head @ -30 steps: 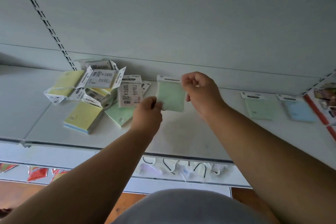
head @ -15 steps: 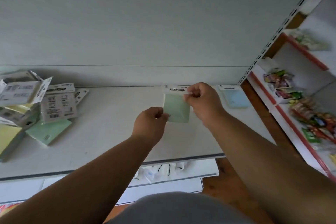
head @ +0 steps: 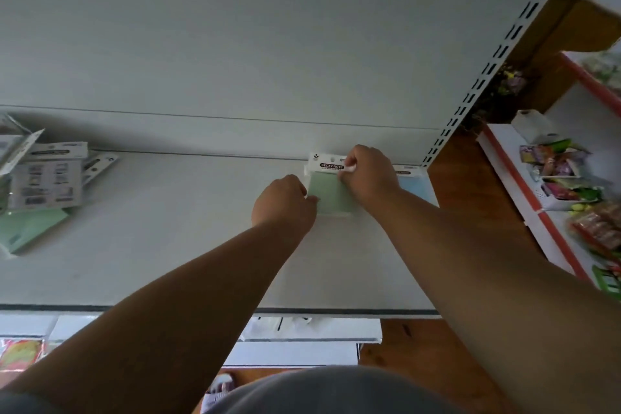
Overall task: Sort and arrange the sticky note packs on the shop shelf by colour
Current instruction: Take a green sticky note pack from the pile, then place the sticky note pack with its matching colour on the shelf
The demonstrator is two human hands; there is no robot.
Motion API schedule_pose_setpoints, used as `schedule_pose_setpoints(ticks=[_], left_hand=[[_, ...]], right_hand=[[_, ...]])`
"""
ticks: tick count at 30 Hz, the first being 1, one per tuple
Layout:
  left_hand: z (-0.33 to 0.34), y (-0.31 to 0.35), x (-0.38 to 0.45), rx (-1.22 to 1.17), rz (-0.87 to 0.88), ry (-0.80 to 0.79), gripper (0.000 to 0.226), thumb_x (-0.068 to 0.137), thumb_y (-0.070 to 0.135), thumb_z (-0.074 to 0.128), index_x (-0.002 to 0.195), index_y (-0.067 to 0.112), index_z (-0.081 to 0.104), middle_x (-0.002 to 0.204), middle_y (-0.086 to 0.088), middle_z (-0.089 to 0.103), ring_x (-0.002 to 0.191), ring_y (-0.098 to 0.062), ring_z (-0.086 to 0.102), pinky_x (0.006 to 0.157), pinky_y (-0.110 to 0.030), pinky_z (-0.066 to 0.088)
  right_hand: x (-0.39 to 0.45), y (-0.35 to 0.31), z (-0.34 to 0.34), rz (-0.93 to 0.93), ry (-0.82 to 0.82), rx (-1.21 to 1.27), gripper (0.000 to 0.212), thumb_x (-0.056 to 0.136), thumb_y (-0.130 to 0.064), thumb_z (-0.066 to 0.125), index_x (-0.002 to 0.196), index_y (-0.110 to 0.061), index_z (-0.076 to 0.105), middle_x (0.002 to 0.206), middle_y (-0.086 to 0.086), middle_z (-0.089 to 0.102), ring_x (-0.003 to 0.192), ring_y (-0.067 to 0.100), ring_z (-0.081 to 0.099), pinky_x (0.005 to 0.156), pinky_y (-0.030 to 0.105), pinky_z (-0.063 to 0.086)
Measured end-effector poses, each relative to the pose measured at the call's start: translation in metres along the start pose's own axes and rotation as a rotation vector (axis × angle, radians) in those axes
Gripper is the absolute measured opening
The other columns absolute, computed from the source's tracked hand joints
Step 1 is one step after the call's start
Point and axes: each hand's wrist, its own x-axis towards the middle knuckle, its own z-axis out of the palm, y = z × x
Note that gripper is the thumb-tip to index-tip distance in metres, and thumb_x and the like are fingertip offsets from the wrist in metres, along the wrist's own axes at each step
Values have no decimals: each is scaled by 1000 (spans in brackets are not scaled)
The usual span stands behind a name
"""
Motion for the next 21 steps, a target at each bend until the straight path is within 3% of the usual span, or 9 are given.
schedule_pose_setpoints(ticks=[6, 10, 14, 21], left_hand=[[5, -2, -9, -65, -71, 51, 28, 89, 43, 57, 107, 21, 60, 101, 2, 66, 94, -22, 61, 70, -29, 43], [-6, -14, -20, -121, -50, 103, 26, 89, 42, 57, 108, 24, 60, 98, 6, 66, 90, -18, 61, 74, -31, 50], [-28, -50, -29, -134, -54, 143, 18, 89, 36, 56, 102, 25, 61, 92, 7, 65, 80, -15, 60, 68, -28, 50], [-103, -157, -21, -141, -97, 191, 13, 88, 29, 55, 98, 26, 63, 91, 9, 65, 80, -15, 59, 66, -27, 45]], right_hand=[[-2, -5, -5, -62, 43, -184, 33, 86, -33, 66, 108, -10, 58, 113, 14, 53, 102, 33, 55, 86, 43, 50], [-16, -20, 0, -103, 74, -34, 19, 87, -30, 63, 95, -13, 59, 103, 10, 57, 93, 30, 58, 76, 36, 49], [-36, -61, 21, -165, 36, 69, 12, 86, -32, 62, 87, -21, 57, 95, 1, 58, 83, 21, 56, 68, 30, 43], [-54, -171, 80, -188, -6, 174, 11, 85, -32, 62, 82, -22, 58, 91, -3, 62, 82, 15, 57, 70, 28, 43]])
